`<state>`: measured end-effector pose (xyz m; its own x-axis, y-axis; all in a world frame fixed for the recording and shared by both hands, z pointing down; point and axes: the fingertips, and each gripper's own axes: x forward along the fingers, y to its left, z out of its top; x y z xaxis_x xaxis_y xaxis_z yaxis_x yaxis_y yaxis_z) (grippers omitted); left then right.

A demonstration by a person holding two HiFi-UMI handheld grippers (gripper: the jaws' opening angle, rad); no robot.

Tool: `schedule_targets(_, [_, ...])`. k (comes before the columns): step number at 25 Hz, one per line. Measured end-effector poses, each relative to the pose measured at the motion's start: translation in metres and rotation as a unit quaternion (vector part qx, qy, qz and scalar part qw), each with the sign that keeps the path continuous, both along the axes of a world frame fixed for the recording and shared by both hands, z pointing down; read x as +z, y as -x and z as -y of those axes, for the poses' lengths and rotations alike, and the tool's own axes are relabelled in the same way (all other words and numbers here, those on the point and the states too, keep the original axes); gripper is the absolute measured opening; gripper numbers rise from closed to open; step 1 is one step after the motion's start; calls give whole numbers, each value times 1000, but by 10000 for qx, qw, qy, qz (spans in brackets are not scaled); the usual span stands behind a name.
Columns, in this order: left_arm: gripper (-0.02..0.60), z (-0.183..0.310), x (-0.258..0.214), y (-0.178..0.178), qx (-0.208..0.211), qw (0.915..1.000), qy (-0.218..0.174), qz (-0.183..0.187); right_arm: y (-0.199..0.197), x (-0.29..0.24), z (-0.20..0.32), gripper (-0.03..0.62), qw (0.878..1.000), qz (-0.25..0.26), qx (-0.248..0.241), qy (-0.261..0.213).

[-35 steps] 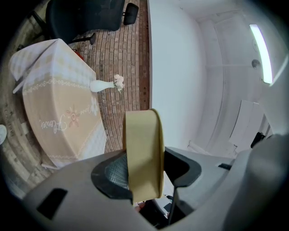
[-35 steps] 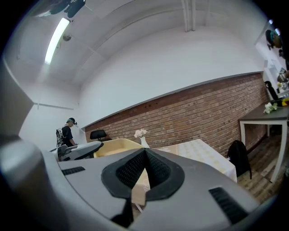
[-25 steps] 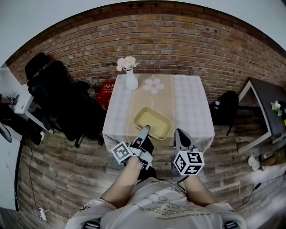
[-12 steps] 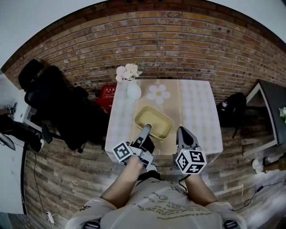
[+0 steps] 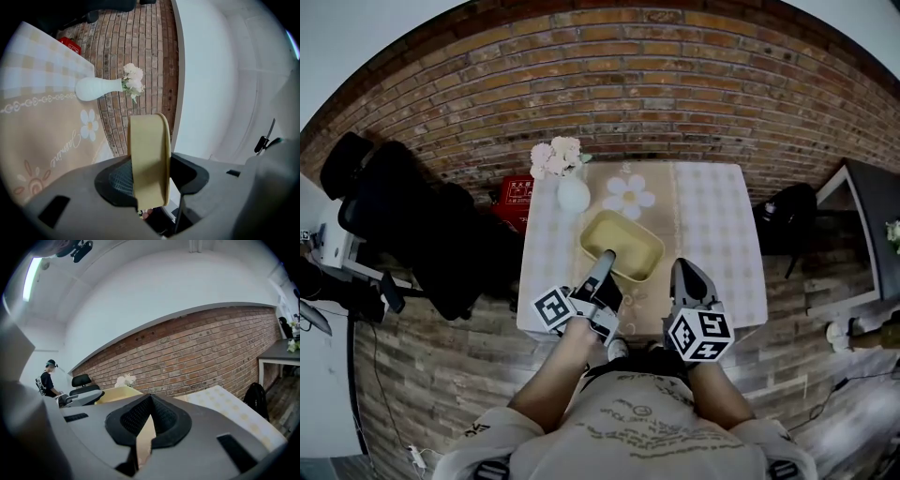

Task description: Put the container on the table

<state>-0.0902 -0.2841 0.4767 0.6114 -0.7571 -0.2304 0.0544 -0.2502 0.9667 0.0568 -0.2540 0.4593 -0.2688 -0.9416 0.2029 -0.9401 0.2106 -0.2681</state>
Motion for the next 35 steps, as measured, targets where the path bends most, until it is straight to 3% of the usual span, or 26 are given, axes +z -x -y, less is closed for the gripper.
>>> schedule_targets(11, [216, 44, 22, -31, 27, 9998, 163, 60, -18, -2, 53, 2, 9995, -72, -300, 32])
schedule_targets(21, [216, 94, 61, -60, 204, 9995, 240, 84, -41, 23, 88, 2, 9979, -75, -546, 342])
schedule_targets(35, [217, 177, 137, -79, -183, 9967, 771, 170, -88, 48, 133, 2, 9967, -80, -517, 624])
